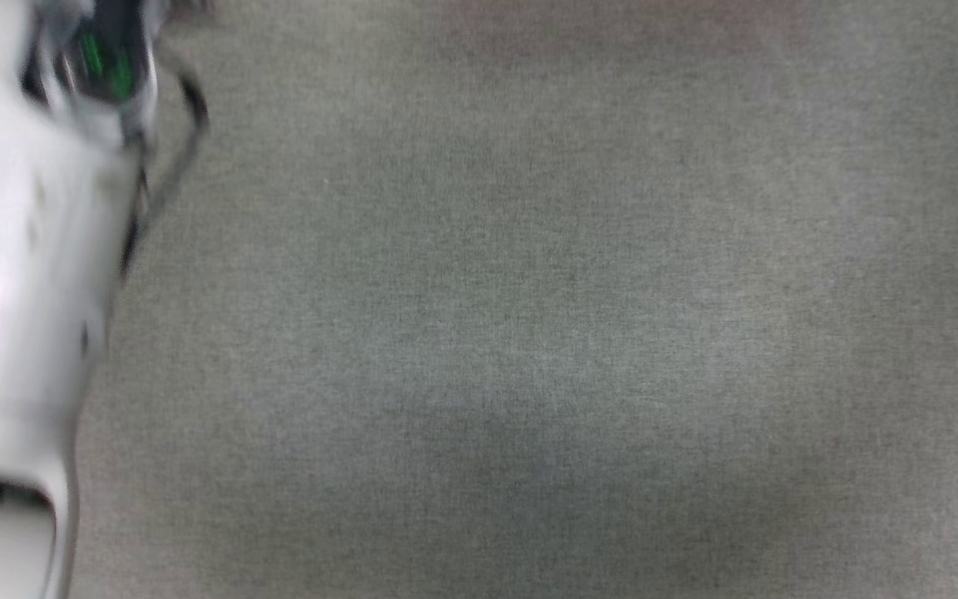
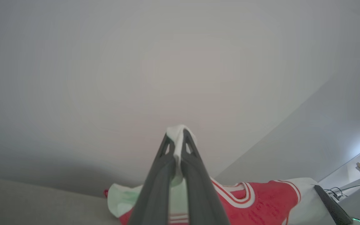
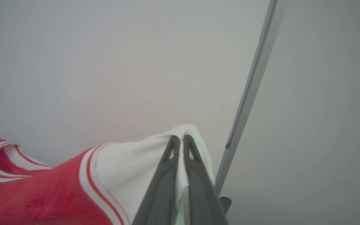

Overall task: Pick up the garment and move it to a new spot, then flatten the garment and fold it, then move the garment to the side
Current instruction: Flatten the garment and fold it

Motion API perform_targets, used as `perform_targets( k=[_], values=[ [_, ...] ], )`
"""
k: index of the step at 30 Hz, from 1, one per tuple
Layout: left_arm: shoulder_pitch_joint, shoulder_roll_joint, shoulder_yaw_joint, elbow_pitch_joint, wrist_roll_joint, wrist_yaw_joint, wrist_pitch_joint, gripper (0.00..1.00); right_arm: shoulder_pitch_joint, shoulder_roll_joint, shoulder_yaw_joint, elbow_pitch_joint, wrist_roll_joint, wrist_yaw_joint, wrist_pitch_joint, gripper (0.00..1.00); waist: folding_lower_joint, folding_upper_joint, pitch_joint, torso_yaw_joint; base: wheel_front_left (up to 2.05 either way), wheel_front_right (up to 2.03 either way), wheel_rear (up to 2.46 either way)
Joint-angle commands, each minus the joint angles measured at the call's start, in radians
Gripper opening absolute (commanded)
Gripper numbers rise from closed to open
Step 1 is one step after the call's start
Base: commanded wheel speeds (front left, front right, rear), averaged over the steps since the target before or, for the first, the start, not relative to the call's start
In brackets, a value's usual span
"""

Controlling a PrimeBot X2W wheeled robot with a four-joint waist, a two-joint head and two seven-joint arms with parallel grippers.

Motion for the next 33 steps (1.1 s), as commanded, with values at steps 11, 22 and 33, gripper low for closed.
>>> perform_targets(
  k=[11,22,33],
  values=[
    [0.628,0.163,-0.012,-0.403,-0.186,-0.003,-0.061,0.0,0.514,-0.161,0.034,-0.367,0.136,-0.001,0.015,0.0,0.0,0.0,-0.11,-0.024,0.0,0.0,0.0],
    [1.041,0.192,0.049,-0.606,-0.184,0.008,-0.129,0.0,0.892,-0.195,-0.12,-0.572,0.114,-0.001,0.121,0.0,0.0,0.0,-0.164,-0.04,0.0,0.0,0.0],
    [1.282,0.185,0.048,-0.754,-0.112,0.041,-0.134,0.0,1.21,-0.147,-0.354,-0.784,0.035,-0.001,0.26,0.0,0.0,0.0,-0.188,-0.03,0.0,0.0,0.0]
  ],
)
